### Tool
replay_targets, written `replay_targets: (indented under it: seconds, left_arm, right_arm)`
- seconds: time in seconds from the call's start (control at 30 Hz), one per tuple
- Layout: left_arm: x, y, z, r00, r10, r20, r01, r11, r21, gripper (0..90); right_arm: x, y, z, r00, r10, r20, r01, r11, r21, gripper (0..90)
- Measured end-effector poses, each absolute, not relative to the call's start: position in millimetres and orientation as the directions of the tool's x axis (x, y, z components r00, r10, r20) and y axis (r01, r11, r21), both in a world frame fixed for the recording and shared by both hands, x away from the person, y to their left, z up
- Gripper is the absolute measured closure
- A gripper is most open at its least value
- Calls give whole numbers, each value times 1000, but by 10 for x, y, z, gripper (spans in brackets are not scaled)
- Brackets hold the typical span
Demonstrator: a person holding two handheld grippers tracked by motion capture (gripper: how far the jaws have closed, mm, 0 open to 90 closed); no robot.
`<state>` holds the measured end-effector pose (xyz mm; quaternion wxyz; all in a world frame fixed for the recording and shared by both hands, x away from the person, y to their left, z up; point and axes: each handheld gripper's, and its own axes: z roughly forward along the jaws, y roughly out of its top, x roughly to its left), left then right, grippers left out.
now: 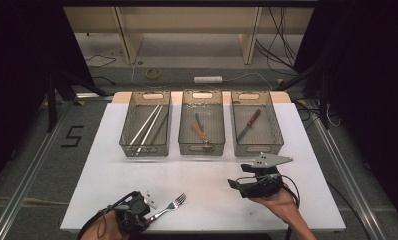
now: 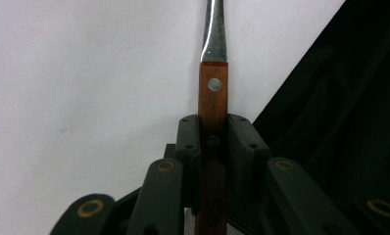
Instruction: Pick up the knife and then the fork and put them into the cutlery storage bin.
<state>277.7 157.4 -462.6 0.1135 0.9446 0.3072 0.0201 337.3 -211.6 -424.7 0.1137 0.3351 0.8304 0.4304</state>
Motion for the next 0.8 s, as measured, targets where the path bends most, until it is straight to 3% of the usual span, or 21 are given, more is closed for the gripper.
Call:
replay_targets:
  seconds: [0.47, 0.8]
  left_arm:
    - [2853, 1541, -4541, 833, 550, -62, 542, -789, 290, 762]
    - [3036, 1267, -4376, 865, 491, -102, 495, -805, 328, 761]
  right_arm:
    - [3350, -2073, -4224, -764, 637, 102, 445, 406, 798, 287]
    - [3182, -1844, -4151, -845, 531, 60, 347, 460, 817, 286]
